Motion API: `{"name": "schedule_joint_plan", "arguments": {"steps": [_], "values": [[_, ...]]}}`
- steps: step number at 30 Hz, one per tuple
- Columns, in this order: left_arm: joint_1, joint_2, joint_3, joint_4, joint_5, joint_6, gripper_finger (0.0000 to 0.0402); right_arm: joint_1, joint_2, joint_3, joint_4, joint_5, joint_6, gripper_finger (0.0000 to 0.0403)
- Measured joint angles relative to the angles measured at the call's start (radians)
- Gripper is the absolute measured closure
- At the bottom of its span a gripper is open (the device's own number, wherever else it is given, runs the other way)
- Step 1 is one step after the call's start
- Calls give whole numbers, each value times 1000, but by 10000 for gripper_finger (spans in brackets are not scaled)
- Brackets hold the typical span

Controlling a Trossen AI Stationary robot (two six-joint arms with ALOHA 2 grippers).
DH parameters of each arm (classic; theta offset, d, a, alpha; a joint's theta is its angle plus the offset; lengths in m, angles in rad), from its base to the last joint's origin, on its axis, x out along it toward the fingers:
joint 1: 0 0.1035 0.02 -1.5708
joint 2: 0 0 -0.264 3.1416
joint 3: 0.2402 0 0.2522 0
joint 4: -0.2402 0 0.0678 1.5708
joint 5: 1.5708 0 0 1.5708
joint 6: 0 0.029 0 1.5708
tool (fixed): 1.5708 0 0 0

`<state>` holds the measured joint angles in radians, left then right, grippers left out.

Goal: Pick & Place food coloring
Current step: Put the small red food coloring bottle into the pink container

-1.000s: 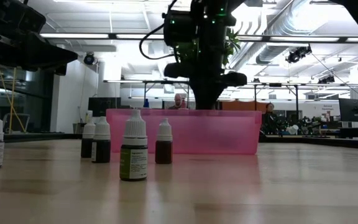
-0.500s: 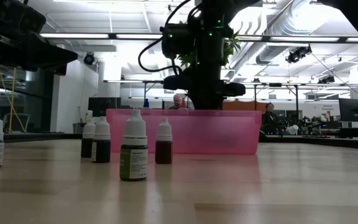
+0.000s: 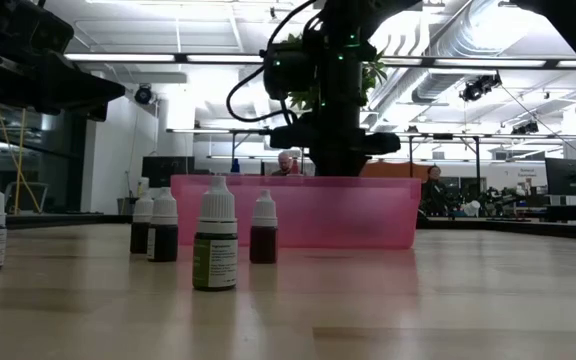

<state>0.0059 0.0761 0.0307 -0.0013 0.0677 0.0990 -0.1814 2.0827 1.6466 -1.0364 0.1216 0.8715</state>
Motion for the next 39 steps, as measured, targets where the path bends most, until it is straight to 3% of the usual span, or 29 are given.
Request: {"name": "schedule_joint_plan", "arguments": {"steps": [8,17,39], "values": [[0,0,0,0,0,0,401,-1,0,-8,0,2,-1,364],[0,0,0,0,0,0,401,-2,0,-8,-2,2,-5,328],[0,0,0,0,0,0,401,-2,-31,-5,3,60,-43,324]]}}
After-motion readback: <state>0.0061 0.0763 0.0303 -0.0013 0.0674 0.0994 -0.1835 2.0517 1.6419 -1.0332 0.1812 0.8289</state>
